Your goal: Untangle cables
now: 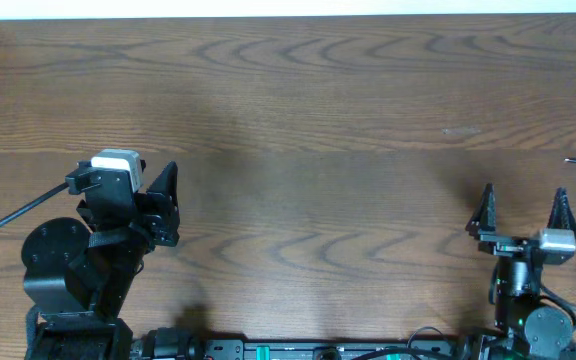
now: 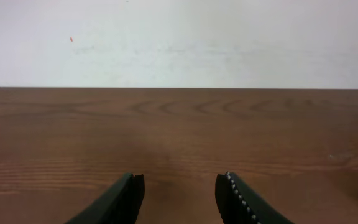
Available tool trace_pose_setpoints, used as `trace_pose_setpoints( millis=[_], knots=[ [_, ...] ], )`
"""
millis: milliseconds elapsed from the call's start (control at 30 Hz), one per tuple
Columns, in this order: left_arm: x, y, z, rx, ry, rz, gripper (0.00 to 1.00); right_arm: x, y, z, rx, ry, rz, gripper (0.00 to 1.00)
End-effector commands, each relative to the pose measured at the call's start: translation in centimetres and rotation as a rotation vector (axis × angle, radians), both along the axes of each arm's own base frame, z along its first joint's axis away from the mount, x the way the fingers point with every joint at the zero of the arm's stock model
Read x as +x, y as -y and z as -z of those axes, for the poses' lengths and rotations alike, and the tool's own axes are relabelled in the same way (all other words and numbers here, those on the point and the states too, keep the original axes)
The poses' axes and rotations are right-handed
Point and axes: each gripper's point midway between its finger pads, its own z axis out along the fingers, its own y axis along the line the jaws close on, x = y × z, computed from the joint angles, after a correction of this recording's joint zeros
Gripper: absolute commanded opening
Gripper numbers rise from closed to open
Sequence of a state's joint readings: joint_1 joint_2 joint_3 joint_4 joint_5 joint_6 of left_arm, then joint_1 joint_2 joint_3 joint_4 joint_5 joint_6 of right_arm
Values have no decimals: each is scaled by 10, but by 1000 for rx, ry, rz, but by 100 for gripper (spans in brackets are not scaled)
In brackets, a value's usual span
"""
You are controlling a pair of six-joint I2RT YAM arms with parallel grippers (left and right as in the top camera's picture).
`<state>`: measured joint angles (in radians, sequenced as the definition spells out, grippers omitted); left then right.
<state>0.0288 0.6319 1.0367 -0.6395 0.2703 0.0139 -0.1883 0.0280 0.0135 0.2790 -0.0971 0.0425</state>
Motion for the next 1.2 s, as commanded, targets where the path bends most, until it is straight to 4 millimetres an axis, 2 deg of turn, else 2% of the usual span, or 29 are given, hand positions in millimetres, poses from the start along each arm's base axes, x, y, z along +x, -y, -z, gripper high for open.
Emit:
trace_pose_setpoints(
  millis=[0,200,300,500,967,1067,1167],
  knots=[
    [-3,-1,-10,-7,22,-11,43,3,8,18,38,-62,37,99],
    [-3,-1,-9,-7,17,-11,43,8,9,59,87,-226,35,99],
    [-3,-1,-9,-7,17,-11,43,7,8,91,196,-347,31,99],
    [-3,-1,-8,-7,16,-11,43,8,6,93,359,-338,1,99],
    [-2,-1,-1,-19,-10,-15,43,8,8,94,358,-337,18,99],
    [-3,-1,3,-37,-31,-22,37,8,8,94,358,-337,18,99],
    [-4,-1,8,-47,-42,-26,36,8,8,94,358,-337,18,99]
  ],
)
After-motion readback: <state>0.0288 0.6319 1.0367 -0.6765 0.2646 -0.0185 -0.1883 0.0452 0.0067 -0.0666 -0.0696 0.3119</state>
